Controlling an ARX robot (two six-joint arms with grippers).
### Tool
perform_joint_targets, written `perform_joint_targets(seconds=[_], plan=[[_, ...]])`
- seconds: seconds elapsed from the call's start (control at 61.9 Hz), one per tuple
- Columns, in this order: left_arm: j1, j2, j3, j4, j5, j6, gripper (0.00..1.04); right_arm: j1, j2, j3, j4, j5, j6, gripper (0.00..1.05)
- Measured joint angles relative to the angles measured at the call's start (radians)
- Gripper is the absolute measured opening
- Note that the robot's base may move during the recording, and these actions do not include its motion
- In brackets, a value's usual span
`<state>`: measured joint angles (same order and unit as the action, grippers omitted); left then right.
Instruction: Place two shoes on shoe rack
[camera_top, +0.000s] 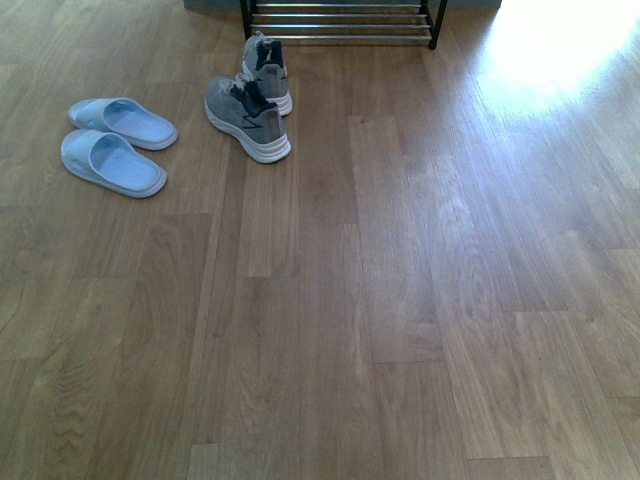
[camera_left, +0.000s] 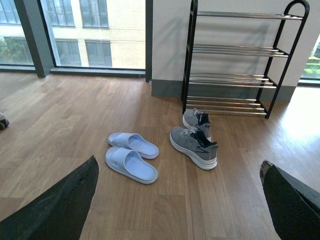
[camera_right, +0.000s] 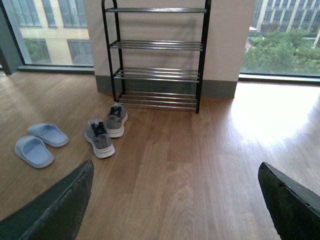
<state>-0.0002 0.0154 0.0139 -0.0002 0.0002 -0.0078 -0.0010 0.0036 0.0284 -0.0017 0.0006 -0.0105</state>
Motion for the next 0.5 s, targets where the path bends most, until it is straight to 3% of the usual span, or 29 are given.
perform_joint_targets(seconds=[0.501], plan=[[0.0, 0.0, 0.0, 0.0, 0.0, 0.0, 0.95, 0.0, 0.0, 0.0, 0.0, 0.0, 0.0, 0.95]])
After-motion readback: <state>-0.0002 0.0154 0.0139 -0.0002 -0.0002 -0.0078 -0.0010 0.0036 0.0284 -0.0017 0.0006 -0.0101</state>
